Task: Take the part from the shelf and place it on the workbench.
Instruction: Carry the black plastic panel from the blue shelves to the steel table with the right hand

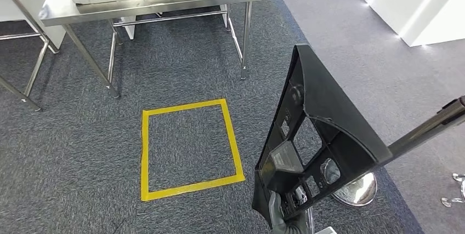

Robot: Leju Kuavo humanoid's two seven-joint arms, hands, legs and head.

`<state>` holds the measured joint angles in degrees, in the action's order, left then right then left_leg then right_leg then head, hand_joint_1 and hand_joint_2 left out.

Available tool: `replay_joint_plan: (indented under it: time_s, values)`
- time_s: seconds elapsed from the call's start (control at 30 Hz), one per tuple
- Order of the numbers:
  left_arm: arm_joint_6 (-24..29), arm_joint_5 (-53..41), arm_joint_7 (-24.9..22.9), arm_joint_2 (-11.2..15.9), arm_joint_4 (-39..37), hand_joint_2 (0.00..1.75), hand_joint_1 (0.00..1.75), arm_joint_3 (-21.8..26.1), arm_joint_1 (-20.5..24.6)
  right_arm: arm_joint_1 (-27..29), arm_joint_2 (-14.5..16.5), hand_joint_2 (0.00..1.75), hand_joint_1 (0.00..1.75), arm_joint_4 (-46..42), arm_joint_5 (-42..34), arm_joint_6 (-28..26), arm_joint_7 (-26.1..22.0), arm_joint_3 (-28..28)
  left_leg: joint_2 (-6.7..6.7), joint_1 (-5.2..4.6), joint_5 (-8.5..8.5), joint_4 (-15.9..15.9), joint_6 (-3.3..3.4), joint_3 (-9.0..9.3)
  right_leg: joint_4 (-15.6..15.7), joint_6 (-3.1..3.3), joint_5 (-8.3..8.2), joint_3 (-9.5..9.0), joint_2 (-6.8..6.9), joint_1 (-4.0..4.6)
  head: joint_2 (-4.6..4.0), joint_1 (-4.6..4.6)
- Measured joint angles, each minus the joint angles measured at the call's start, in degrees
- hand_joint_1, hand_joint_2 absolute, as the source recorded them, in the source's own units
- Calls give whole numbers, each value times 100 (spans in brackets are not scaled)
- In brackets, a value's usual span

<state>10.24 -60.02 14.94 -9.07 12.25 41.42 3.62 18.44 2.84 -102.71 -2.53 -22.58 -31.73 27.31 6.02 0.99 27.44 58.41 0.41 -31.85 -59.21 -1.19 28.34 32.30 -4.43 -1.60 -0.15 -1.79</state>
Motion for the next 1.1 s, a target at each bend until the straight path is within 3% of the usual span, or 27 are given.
replay_joint_plan:
  time_s: [0.07, 0.13, 0.2, 0.27, 0.3, 0.37, 0.43, 0.5, 0.57, 0.6, 0.67, 0.73, 0.77, 0.8, 0.83, 0.87, 0.9, 0.97, 1.0, 1.1]
  values:
    - [-1, -14, -2, 3, 1, 175, 0, 13, -13, -10, -11, 175, 175, 3, 2, -23, 18, 27, 79, 21, -14, -19, -91, -34, 40, 75, -13, -12, 106, 19, 0, -1]
    - [-1, -17, -2, 8, 1, 175, 0, 27, -26, -25, -17, 175, 175, 3, 7, -26, 27, 51, -117, 19, 92, 131, -142, -109, 88, 174, -30, -40, 240, 13, 0, -2]
    - [-1, -23, -3, 9, 1, 175, 0, 30, -9, -30, -19, 175, 175, 5, 14, -28, 40, 63, -416, 8, 412, 714, -157, -382, 109, 248, -26, -55, 402, 36, 0, -2]
    - [-2, -38, -3, 10, 1, 175, 0, 31, 5, -31, -26, 175, 175, 17, 16, -34, 57, 69, -511, 10, 701, 1404, -167, -715, 102, 283, -10, -54, 570, 79, 0, -2]
    - [-2, -45, -3, 10, 1, 175, 0, 33, 1, -33, -29, 175, 175, 25, 16, -37, 66, 74, -525, 10, 713, 1557, -167, -784, 97, 293, 0, -56, 647, 97, 0, -2]
    - [-1, -50, -3, 14, 1, 175, 0, 38, -19, -38, -34, 175, 175, 36, 16, -41, 78, 85, -585, 5, 438, 1230, -142, -601, 79, 297, 25, -71, 790, 123, 0, -3]
    - [-1, -50, -2, 19, 3, 175, 0, 43, -21, -40, -35, 175, 175, 38, 16, -44, 88, 90, -833, -39, 122, 460, -73, -207, 59, 275, 59, -96, 910, 150, 0, -2]
    - [-3, -50, 4, 23, 5, 175, 0, 53, -7, -43, -42, 175, 175, 38, 17, -48, 101, 94, -1002, -96, 38, 78, -13, -33, 49, 229, 82, -113, 1025, 175, 0, -2]
    - [-8, -50, 13, 24, 5, 175, 0, 74, -17, -53, -50, 175, 175, 39, 8, -48, 109, 101, -916, -103, 20, 38, 25, -35, 60, 178, 87, -134, 1128, 189, 0, -2]
    - [-10, -50, 16, 20, 5, 175, 0, 85, -33, -61, -55, 175, 175, 40, -7, -46, 109, 104, -870, -86, -3, 9, 47, -27, 42, 146, 111, -142, 1092, 183, 0, -2]
    - [-13, -56, 19, 11, 5, 175, 0, 103, -41, -67, -66, 175, 175, 42, -47, -44, 90, 107, -798, -43, -57, -53, 106, -6, -231, 78, 312, -32, 820, 155, 0, -1]
    - [-13, -74, 26, 7, 5, 175, 0, 119, -22, -67, -80, 175, 175, 46, -69, -53, 71, 110, -737, -34, -81, -67, 139, -24, -896, 32, 662, 296, 536, 107, 0, -1]
    - [-12, -90, 29, 7, 5, 175, 0, 126, -12, -65, -86, 175, 175, 49, -71, -66, 68, 113, -702, -35, -82, -65, 145, -32, -1230, 16, 782, 470, 494, 92, 0, 0]
    - [-9, -105, 32, 8, 5, 175, 0, 131, -9, -66, -93, 175, 175, 51, -71, -86, 69, 120, -666, -35, -79, -64, 142, -33, -1422, 2, 797, 580, 481, 78, 0, -1]
    - [-7, -121, 33, 8, 5, 175, 0, 134, -8, -66, -100, 175, 175, 52, -69, -105, 69, 129, -632, -33, -72, -59, 136, -27, -1414, -10, 699, 596, 478, 63, 0, -1]
    - [-4, -133, 29, 8, 5, 175, 0, 136, -7, -68, -107, 175, 175, 53, -67, -120, 70, 138, -602, -29, -62, -50, 122, -17, -1194, -20, 509, 506, 478, 46, 0, -1]
    - [-2, -145, 24, 8, 5, 175, 0, 137, -8, -70, -111, 175, 175, 54, -62, -129, 70, 147, -575, -24, -45, -35, 98, -7, -826, -26, 285, 341, 476, 25, 0, -1]
    - [1, -167, 11, 7, 5, 175, 0, 138, -8, -84, -117, 175, 175, 61, -52, -137, 73, 168, -534, -37, -5, 9, 28, -8, -196, -13, 48, 60, 454, 18, 0, -1]
    - [3, -176, 7, 7, 6, 175, 0, 139, -9, -90, -120, 175, 175, 64, -49, -141, 74, 179, -520, -45, 12, 20, -13, -14, -47, 11, 30, -2, 444, 25, 0, -1]
    - [9, -197, -2, 8, 8, 175, 0, 140, -10, -98, -125, 175, 175, 68, -45, -160, 75, 201, -514, -26, 47, 17, -130, -5, 6, 133, 61, -27, 439, 51, 0, -1]
